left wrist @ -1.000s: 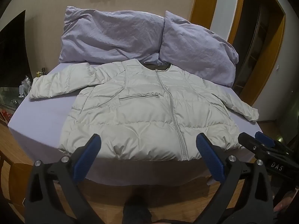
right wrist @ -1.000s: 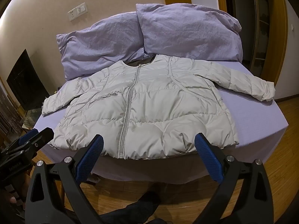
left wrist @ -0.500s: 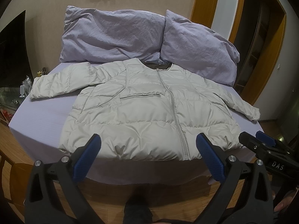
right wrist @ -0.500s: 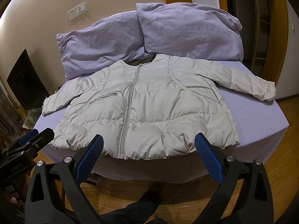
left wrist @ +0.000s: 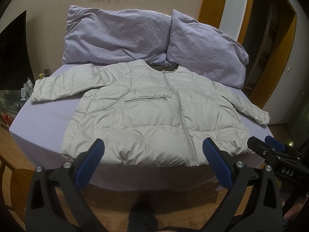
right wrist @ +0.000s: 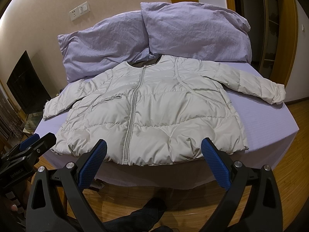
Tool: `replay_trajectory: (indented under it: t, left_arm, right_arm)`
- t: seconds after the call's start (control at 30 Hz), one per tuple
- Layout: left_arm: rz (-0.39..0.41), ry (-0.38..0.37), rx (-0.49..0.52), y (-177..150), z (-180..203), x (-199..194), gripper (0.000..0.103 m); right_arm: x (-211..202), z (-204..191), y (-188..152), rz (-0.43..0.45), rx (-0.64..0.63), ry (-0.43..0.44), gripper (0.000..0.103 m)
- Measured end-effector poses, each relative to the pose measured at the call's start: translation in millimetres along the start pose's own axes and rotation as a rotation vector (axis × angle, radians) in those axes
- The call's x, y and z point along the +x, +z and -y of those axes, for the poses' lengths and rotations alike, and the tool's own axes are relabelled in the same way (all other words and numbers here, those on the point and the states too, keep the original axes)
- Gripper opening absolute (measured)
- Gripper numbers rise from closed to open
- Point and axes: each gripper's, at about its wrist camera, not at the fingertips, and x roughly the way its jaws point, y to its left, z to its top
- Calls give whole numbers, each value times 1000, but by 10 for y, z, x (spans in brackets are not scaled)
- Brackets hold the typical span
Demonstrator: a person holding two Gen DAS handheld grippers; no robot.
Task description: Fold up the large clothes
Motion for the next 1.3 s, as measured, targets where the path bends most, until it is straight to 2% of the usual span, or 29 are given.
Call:
replay_trajectory:
  t: [1.03, 1.3]
  left_arm:
    - [-3, 1, 1, -21, -24, 37, 101]
    - [-5, 1, -2, -48, -70, 64, 101]
  right_arm:
    - [-49, -31, 25, -4, 2, -1, 100]
    - [76, -24, -23, -8, 2, -3, 100]
